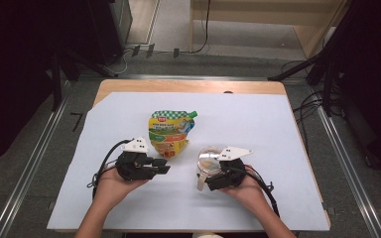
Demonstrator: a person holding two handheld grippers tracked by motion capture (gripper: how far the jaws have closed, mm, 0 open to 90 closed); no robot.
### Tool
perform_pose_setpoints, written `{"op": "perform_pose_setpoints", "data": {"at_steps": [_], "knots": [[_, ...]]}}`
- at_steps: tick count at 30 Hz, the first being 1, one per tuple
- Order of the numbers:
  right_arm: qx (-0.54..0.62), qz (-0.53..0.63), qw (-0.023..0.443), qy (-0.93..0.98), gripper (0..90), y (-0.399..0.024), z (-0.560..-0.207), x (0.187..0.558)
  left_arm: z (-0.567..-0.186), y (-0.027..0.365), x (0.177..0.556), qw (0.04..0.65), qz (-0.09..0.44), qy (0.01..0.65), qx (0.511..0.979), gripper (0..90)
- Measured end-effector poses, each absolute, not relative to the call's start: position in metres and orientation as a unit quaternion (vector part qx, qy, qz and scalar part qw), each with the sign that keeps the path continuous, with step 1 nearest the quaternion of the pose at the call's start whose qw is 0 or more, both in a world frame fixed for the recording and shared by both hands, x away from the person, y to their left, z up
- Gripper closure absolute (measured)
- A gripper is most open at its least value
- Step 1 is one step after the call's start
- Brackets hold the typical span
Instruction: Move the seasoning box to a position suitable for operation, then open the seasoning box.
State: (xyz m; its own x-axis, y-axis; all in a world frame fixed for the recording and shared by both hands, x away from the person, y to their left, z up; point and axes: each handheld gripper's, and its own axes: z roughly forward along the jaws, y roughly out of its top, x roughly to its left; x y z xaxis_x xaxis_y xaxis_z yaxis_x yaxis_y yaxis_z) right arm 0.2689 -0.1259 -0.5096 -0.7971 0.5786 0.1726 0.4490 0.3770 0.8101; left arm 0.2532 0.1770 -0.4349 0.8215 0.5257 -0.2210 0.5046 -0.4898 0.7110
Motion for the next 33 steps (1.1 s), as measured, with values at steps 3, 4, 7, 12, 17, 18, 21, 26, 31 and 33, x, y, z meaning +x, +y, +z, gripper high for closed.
{"op": "perform_pose_setpoints", "data": {"at_steps": [3,4,7,12,17,18,21,26,31,33], "knots": [[0.314,0.467,0.059,0.825,5.9,-0.130,-0.505,0.269,-0.435,0.177,0.253,0.400,0.017,0.305,0.864,61.2],[0.314,0.467,0.059,0.825,5.9,-0.130,-0.505,0.269,-0.435,0.177,0.253,0.400,0.017,0.305,0.864,59.6],[0.315,0.465,0.046,0.826,6.0,-0.140,-0.497,0.264,-0.436,0.176,0.255,0.402,0.004,0.311,0.861,59.5],[0.318,0.469,0.045,0.822,10.9,-0.161,-0.487,0.254,-0.435,0.171,0.253,0.405,0.000,0.305,0.862,62.3],[0.333,0.482,0.059,0.808,21.1,-0.184,-0.479,0.245,-0.436,0.163,0.253,0.409,-0.017,0.292,0.864,74.7],[0.333,0.485,0.061,0.806,22.3,-0.187,-0.478,0.244,-0.436,0.161,0.253,0.411,-0.014,0.286,0.865,79.5],[0.335,0.492,0.066,0.801,22.9,-0.191,-0.476,0.244,-0.434,0.155,0.252,0.419,-0.015,0.277,0.864,89.7],[0.322,0.497,0.070,0.803,30.5,-0.194,-0.471,0.247,-0.435,0.143,0.251,0.419,-0.010,0.271,0.867,90.0],[0.316,0.507,0.061,0.799,34.0,-0.198,-0.468,0.248,-0.441,0.132,0.252,0.403,-0.016,0.263,0.877,90.0],[0.314,0.510,0.062,0.799,37.8,-0.199,-0.466,0.248,-0.443,0.128,0.252,0.403,-0.021,0.263,0.876,90.0]]}}
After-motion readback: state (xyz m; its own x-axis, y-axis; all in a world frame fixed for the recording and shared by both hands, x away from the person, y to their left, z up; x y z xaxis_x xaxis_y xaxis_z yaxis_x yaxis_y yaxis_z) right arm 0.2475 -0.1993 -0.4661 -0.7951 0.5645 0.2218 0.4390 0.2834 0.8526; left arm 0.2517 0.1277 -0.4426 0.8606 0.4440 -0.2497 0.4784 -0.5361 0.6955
